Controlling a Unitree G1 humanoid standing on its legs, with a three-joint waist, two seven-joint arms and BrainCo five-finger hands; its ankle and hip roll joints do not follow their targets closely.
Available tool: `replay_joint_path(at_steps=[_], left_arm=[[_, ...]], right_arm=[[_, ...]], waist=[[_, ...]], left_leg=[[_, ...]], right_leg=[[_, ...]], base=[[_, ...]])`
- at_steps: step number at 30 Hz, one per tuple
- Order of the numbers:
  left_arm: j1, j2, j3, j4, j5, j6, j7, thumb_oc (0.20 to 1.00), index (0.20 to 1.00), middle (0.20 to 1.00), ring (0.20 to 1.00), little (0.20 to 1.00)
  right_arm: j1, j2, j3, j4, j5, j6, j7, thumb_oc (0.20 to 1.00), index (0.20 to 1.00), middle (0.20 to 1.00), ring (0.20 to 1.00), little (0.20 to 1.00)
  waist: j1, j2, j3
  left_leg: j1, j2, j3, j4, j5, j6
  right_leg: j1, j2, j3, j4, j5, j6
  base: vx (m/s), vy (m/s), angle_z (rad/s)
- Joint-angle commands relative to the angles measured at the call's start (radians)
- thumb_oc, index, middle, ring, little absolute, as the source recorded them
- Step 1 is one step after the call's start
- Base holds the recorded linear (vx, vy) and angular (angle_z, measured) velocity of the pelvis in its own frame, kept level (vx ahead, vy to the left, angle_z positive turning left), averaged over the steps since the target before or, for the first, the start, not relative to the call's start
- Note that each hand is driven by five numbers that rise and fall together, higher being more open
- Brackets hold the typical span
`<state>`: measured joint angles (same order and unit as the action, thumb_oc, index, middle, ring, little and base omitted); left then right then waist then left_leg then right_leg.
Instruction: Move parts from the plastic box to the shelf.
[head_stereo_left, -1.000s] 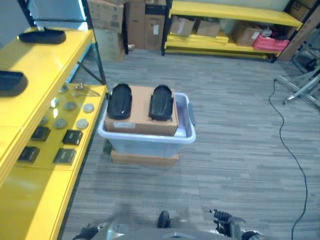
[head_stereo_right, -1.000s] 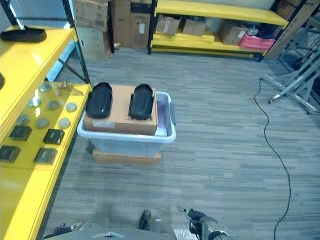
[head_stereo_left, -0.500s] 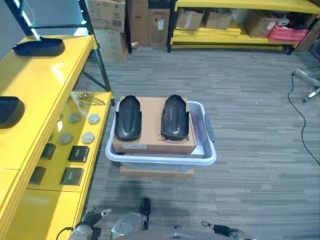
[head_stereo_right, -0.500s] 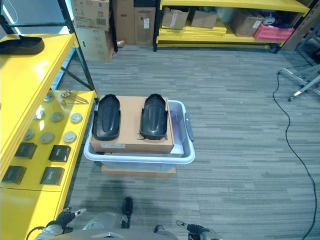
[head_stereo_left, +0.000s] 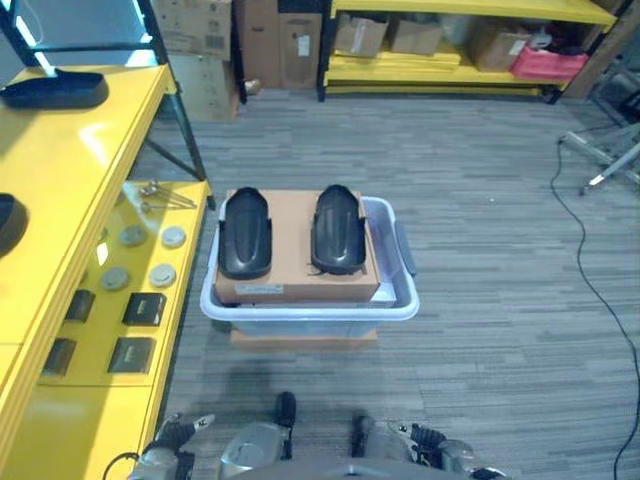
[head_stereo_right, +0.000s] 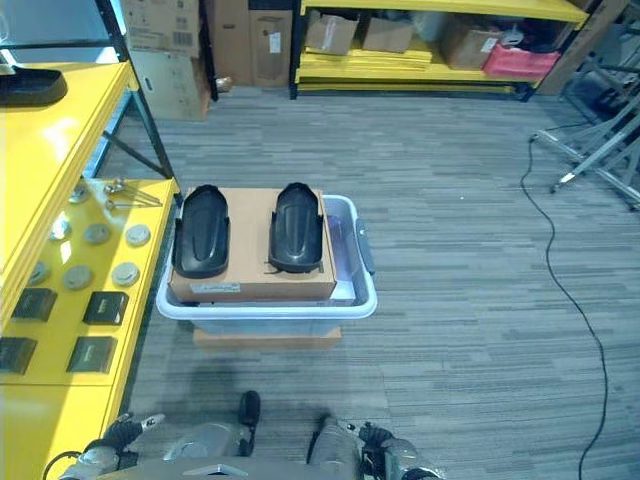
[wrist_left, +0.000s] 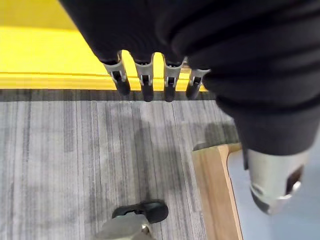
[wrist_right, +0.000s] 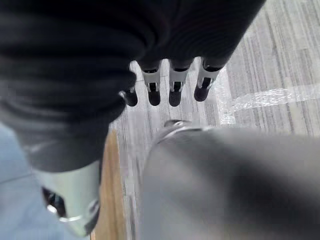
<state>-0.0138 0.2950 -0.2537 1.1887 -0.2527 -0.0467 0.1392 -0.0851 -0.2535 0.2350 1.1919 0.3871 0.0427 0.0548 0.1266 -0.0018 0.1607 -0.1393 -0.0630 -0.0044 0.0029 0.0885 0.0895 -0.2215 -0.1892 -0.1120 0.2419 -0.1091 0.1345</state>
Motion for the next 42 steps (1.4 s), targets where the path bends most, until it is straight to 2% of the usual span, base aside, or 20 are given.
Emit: replay_joint_path(at_steps=[1, 4, 6, 7, 9, 10, 12, 13, 16, 17, 19, 21, 23, 24, 25, 29, 33, 37, 38, 42], left_arm=[[0.006, -0.003, 0.035, 0.014, -0.049, -0.014, 0.030, 1.000, 1.000, 1.000, 1.000, 1.000], [0.006, -0.028, 0.030, 0.026, -0.027, -0.028, 0.038, 1.000, 1.000, 1.000, 1.000, 1.000], [0.008, -0.049, 0.026, 0.029, 0.009, -0.032, 0.052, 1.000, 1.000, 1.000, 1.000, 1.000], [0.008, -0.056, 0.021, 0.025, 0.063, -0.043, 0.039, 1.000, 1.000, 1.000, 1.000, 1.000], [0.010, -0.057, 0.014, 0.018, 0.079, -0.045, 0.036, 1.000, 1.000, 1.000, 1.000, 1.000], [0.021, -0.054, -0.003, -0.005, 0.080, -0.046, 0.046, 1.000, 1.000, 1.000, 1.000, 1.000], [0.035, -0.035, -0.009, -0.038, 0.074, -0.040, 0.054, 1.000, 1.000, 1.000, 1.000, 1.000], [0.041, -0.018, -0.006, -0.055, 0.080, -0.041, 0.051, 1.000, 1.000, 1.000, 1.000, 1.000], [0.050, 0.014, 0.004, -0.077, 0.069, -0.054, 0.043, 1.000, 1.000, 1.000, 1.000, 1.000], [0.053, 0.032, 0.014, -0.086, 0.052, -0.063, 0.033, 1.000, 1.000, 1.000, 1.000, 1.000], [0.052, 0.041, 0.021, -0.087, 0.040, -0.066, 0.023, 1.000, 1.000, 1.000, 1.000, 1.000], [0.052, 0.048, 0.030, -0.071, 0.023, -0.079, 0.004, 1.000, 1.000, 1.000, 1.000, 1.000], [0.054, 0.049, 0.037, -0.054, 0.008, -0.090, -0.010, 1.000, 1.000, 1.000, 1.000, 1.000], [0.062, 0.046, 0.041, -0.046, 0.007, -0.100, -0.024, 1.000, 1.000, 1.000, 1.000, 1.000], [0.065, 0.044, 0.042, -0.043, 0.009, -0.104, -0.025, 1.000, 1.000, 1.000, 1.000, 1.000], [0.088, 0.033, 0.035, -0.029, 0.018, -0.132, -0.036, 1.000, 1.000, 1.000, 1.000, 1.000], [0.082, 0.028, 0.011, -0.031, 0.012, -0.145, -0.048, 1.000, 1.000, 1.000, 1.000, 1.000], [0.062, 0.030, -0.024, -0.032, -0.003, -0.162, -0.059, 1.000, 1.000, 1.000, 1.000, 1.000], [0.041, 0.031, -0.054, -0.037, -0.020, -0.170, -0.059, 1.000, 1.000, 1.000, 1.000, 1.000], [-0.001, 0.034, -0.105, -0.041, -0.051, -0.172, -0.052, 1.000, 1.000, 1.000, 1.000, 1.000]], right_arm=[[0.008, -0.041, 0.023, -0.026, -0.011, -0.003, -0.003, 1.000, 1.000, 1.000, 1.000, 1.000], [0.016, -0.047, 0.017, -0.017, 0.001, -0.024, 0.001, 1.000, 1.000, 1.000, 1.000, 1.000], [0.034, -0.055, 0.004, -0.029, 0.048, -0.053, -0.009, 1.000, 1.000, 1.000, 1.000, 1.000], [0.057, -0.062, -0.018, -0.066, 0.099, -0.078, -0.047, 1.000, 1.000, 1.000, 1.000, 1.000], [0.065, -0.069, -0.028, -0.088, 0.116, -0.095, -0.058, 1.000, 1.000, 1.000, 1.000, 1.000], [0.064, -0.090, -0.044, -0.162, 0.141, -0.123, -0.088, 1.000, 1.000, 1.000, 1.000, 1.000], [0.050, -0.118, -0.049, -0.305, 0.173, -0.126, -0.135, 1.000, 1.000, 1.000, 1.000, 1.000], [0.037, -0.139, -0.050, -0.413, 0.190, -0.150, -0.168, 1.000, 1.000, 1.000, 1.000, 1.000], [-0.014, -0.188, -0.074, -0.617, 0.180, -0.200, -0.252, 1.000, 1.000, 1.000, 1.000, 1.000], [-0.066, -0.237, -0.113, -0.776, 0.153, -0.174, -0.324, 1.000, 1.000, 1.000, 1.000, 1.000], [-0.113, -0.273, -0.143, -0.863, 0.131, -0.200, -0.381, 1.000, 1.000, 1.000, 1.000, 1.000], [-0.222, -0.340, -0.193, -0.982, 0.105, -0.171, -0.470, 1.000, 1.000, 1.000, 1.000, 1.000], [-0.304, -0.385, -0.224, -1.028, 0.081, -0.167, -0.522, 1.000, 1.000, 1.000, 1.000, 1.000], [-0.360, -0.431, -0.253, -1.052, 0.042, -0.141, -0.554, 1.000, 1.000, 1.000, 1.000, 1.000], [-0.371, -0.441, -0.257, -1.052, 0.023, -0.144, -0.566, 1.000, 1.000, 1.000, 1.000, 1.000], [-0.441, -0.531, -0.283, -1.007, -0.010, -0.088, -0.594, 1.000, 1.000, 1.000, 1.000, 1.000], [-0.466, -0.557, -0.288, -0.893, -0.005, -0.048, -0.595, 1.000, 1.000, 1.000, 1.000, 1.000], [-0.492, -0.577, -0.276, -0.718, 0.009, -0.085, -0.603, 1.000, 1.000, 1.000, 1.000, 1.000], [-0.523, -0.584, -0.260, -0.570, 0.060, -0.135, -0.592, 1.000, 1.000, 1.000, 1.000, 1.000], [-0.602, -0.590, -0.213, -0.338, 0.139, -0.209, -0.565, 1.000, 1.000, 1.000, 1.000, 1.000]], waist=[[0.019, -0.012, -0.020], [0.017, -0.023, -0.022], [0.018, -0.033, -0.018], [0.013, -0.030, -0.010], [0.013, -0.027, -0.006], [0.020, -0.020, 0.005], [0.025, -0.019, 0.017], [0.025, -0.019, 0.025], [0.027, -0.023, 0.042], [0.029, -0.020, 0.052], [0.031, -0.016, 0.061], [0.032, -0.007, 0.066], [0.035, 0.005, 0.068], [0.038, 0.015, 0.066], [0.040, 0.019, 0.066], [0.056, 0.034, 0.068], [0.069, 0.042, 0.083], [0.082, 0.051, 0.106], [0.094, 0.058, 0.128], [0.118, 0.073, 0.160]], left_leg=[[0.081, 0.061, 0.000, 0.066, -0.182, -0.047], [0.080, 0.089, 0.027, 0.061, -0.169, -0.075], [0.065, 0.116, 0.063, 0.072, -0.152, -0.097], [0.060, 0.135, 0.101, 0.065, -0.133, -0.111], [0.060, 0.139, 0.102, 0.056, -0.125, -0.114], [0.064, 0.138, 0.085, 0.033, -0.113, -0.118], [0.056, 0.134, 0.062, 0.021, -0.106, -0.118], [0.048, 0.132, 0.051, 0.019, -0.104, -0.116], [0.017, 0.127, 0.033, 0.021, -0.102, -0.111], [0.001, 0.123, 0.025, 0.014, -0.099, -0.107], [-0.006, 0.119, 0.020, 0.006, -0.098, -0.104], [-0.018, 0.111, 0.015, -0.007, -0.093, -0.102], [-0.018, 0.107, 0.014, -0.021, -0.089, -0.103], [-0.015, 0.104, 0.016, -0.033, -0.086, -0.105], [-0.014, 0.103, 0.016, -0.037, -0.084, -0.105], [-0.013, 0.100, 0.015, -0.043, -0.078, -0.110], [-0.037, 0.098, 0.010, -0.033, -0.073, -0.116], [-0.074, 0.094, -0.001, -0.016, -0.069, -0.119], [-0.098, 0.092, -0.008, -0.003, -0.069, -0.122], [-0.144, 0.086, -0.025, 0.010, -0.061, -0.125]], right_leg=[[0.100, 0.017, -0.051, -0.174, 0.155, 0.021], [0.139, 0.033, -0.071, -0.214, 0.147, 0.010], [0.170, 0.035, -0.117, -0.241, 0.149, 0.003], [0.186, 0.032, -0.162, -0.245, 0.146, 0.000], [0.190, 0.033, -0.173, -0.247, 0.145, -0.001], [0.190, 0.033, -0.182, -0.240, 0.141, 0.001], [0.173, 0.031, -0.184, -0.223, 0.139, 0.003], [0.157, 0.030, -0.183, -0.213, 0.140, 0.005], [0.122, 0.030, -0.180, -0.203, 0.142, 0.009], [0.098, 0.028, -0.180, -0.200, 0.146, 0.015], [0.086, 0.025, -0.180, -0.200, 0.148, 0.020], [0.070, 0.023, -0.175, -0.207, 0.151, 0.025], [0.066, 0.020, -0.172, -0.215, 0.151, 0.028], [0.067, 0.019, -0.170, -0.223, 0.150, 0.029], [0.068, 0.018, -0.169, -0.225, 0.150, 0.029], [0.077, 0.008, -0.183, -0.232, 0.146, 0.029], [0.068, -0.002, -0.198, -0.229, 0.144, 0.027], [0.046, -0.009, -0.208, -0.221, 0.144, 0.027], [0.029, -0.015, -0.214, -0.211, 0.141, 0.027], [-0.001, -0.024, -0.227, -0.202, 0.145, 0.028]], base=[[0.18, -0.293, 0.45], [0.12, -0.201, 0.52], [0.11, -0.207, 0.92], [0.08, -0.093, 0.60], [0.06, -0.036, 0.57], [0.03, -0.006, 0.69], [-0.01, -0.008, 0.31], [-0.03, -0.008, -0.05], [-0.09, 0.001, -0.07], [-0.13, 0.036, 0.10], [-0.09, 0.062, 0.09], [-0.06, 0.105, -0.01], [-0.02, 0.151, -0.03], [0.02, 0.160, -0.03], [0.03, 0.157, -0.04], [0.04, 0.074, 0.02], [-0.01, 0.025, 0.00], [-0.07, 0.010, 0.01], [-0.10, 0.001, 0.06], [-0.09, -0.013, 0.11]])
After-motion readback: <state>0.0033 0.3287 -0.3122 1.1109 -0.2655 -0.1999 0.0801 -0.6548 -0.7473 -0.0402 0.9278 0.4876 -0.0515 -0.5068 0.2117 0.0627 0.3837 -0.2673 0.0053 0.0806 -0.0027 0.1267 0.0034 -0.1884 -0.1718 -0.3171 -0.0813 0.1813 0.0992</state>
